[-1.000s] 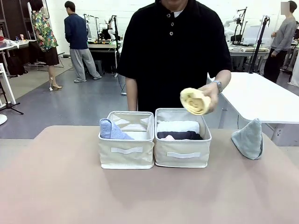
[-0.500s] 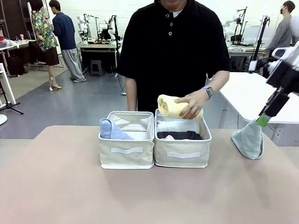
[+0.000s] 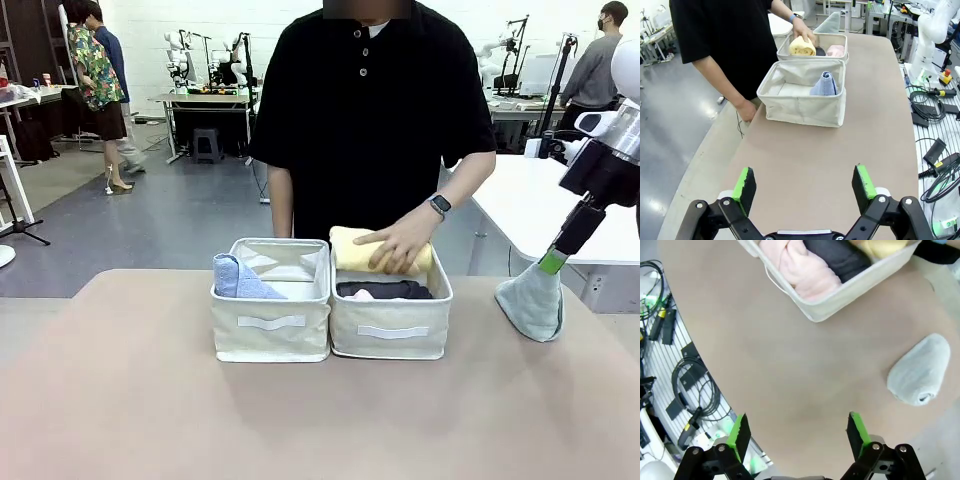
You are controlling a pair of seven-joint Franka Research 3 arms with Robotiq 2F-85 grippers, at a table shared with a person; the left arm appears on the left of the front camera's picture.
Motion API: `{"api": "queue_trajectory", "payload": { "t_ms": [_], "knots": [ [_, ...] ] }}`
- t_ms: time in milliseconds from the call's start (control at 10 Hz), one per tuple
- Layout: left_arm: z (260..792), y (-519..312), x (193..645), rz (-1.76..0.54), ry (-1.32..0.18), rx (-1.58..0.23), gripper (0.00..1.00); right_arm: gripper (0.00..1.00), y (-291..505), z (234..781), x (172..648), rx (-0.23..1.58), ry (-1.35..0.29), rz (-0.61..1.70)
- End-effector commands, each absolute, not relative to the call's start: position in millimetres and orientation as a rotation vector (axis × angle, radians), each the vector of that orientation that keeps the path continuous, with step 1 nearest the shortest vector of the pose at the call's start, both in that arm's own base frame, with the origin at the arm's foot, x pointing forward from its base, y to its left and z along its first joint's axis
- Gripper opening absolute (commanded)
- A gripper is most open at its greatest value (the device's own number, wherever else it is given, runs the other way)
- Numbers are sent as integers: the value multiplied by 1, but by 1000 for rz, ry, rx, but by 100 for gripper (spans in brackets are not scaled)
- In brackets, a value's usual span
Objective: Sort the towels based on their folding style.
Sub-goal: Pick up another triangle-folded towel from the table and place it in the left Fabric basket.
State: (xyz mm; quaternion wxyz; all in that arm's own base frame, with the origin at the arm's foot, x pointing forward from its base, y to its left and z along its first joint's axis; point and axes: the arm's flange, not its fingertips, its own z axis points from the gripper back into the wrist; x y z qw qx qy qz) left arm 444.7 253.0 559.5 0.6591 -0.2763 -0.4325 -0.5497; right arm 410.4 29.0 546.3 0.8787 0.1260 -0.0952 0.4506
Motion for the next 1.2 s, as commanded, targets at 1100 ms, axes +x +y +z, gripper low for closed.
{"api": "queue_trajectory", "payload": {
  "t_ms": [1100],
  "knots": [
    [561,254,444,-1247,-978,-621,100,100,5,517,541,-46,-222,256]
  ]
}}
